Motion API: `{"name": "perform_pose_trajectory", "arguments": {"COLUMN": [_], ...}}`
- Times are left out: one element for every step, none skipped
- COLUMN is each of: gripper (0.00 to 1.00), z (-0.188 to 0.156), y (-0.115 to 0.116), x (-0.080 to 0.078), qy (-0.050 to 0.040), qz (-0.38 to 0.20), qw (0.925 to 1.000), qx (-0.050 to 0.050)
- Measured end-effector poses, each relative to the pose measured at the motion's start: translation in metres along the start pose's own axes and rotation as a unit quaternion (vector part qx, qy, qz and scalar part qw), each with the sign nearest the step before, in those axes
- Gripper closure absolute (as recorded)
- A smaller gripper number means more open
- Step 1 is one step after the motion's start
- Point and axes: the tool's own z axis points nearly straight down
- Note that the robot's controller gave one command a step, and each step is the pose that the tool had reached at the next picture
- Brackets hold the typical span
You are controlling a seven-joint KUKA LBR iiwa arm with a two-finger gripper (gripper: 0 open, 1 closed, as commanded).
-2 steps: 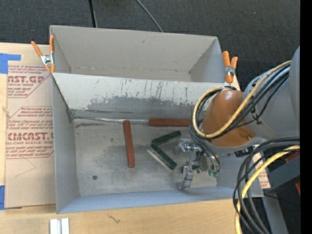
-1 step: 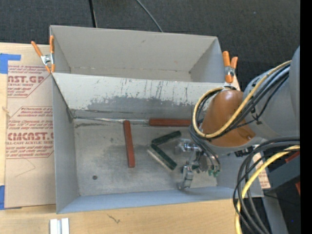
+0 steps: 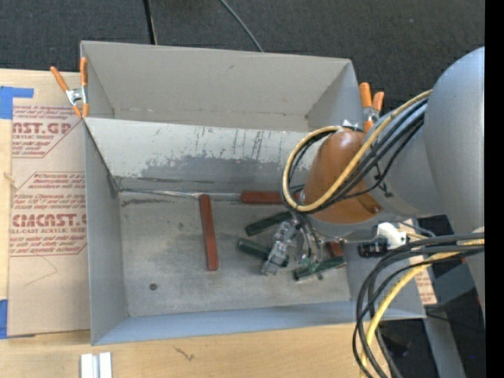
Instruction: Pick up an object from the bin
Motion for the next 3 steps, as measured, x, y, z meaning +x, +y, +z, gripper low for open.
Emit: {"name": "perform_pose_trajectory", "arguments": {"gripper": [1.0,1.0,1.0], "z": [0.0,-0.042,-0.18], "y": [0.0,-0.007,-0.008], "x": [0.0,-0.01,-0.028], "qy": [0.0,0.0038,0.0011], "qz": [0.0,0.006,-0.003], "qw": [1.0,1.0,1.0], "qx": [0.0,0.002,0.001]}}
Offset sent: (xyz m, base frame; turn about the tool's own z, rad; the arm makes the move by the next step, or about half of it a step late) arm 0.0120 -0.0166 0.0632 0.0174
